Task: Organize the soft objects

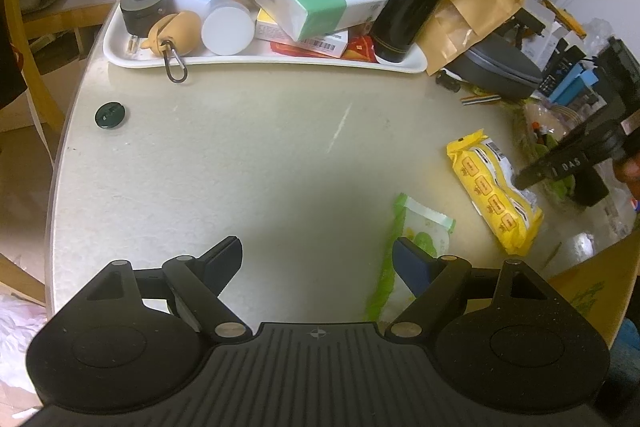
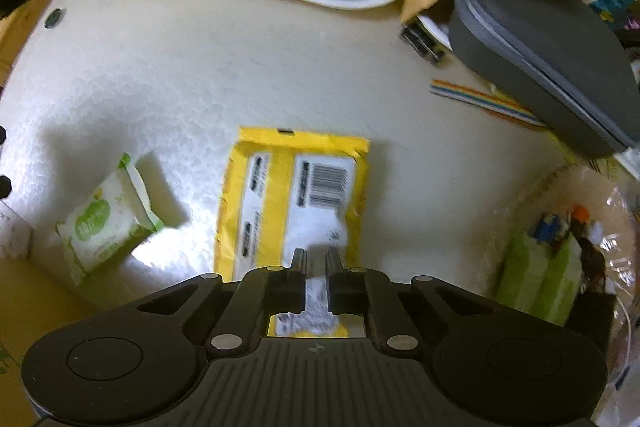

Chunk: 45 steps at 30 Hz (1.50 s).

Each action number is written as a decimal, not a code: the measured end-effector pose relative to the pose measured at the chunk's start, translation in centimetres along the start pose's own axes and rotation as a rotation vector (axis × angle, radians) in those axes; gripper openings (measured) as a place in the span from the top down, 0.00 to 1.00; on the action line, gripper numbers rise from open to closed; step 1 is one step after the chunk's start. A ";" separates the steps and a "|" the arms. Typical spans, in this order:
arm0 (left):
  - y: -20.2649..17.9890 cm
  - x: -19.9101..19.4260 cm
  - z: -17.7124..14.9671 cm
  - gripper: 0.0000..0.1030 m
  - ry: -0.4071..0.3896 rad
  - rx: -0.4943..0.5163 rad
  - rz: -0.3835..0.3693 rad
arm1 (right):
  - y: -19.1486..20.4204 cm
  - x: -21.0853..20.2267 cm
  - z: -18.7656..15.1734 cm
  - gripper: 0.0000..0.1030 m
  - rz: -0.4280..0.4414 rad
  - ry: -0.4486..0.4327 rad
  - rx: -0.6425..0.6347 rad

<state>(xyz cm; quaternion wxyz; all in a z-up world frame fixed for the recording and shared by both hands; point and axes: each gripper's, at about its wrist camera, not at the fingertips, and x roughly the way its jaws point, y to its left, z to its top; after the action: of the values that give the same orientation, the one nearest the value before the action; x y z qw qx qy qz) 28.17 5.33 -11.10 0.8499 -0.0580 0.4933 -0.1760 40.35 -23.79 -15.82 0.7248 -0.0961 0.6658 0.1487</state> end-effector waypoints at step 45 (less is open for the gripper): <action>-6.7 -0.8 7.2 0.20 0.189 0.172 0.099 | 2.3 3.8 -2.0 0.37 0.032 -0.082 -0.051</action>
<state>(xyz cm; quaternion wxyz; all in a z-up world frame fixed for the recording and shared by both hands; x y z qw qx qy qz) 32.40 -1.20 -5.00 0.8091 0.0562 0.5567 -0.1800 37.97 -21.92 -19.63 0.7463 -0.0977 0.6331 0.1810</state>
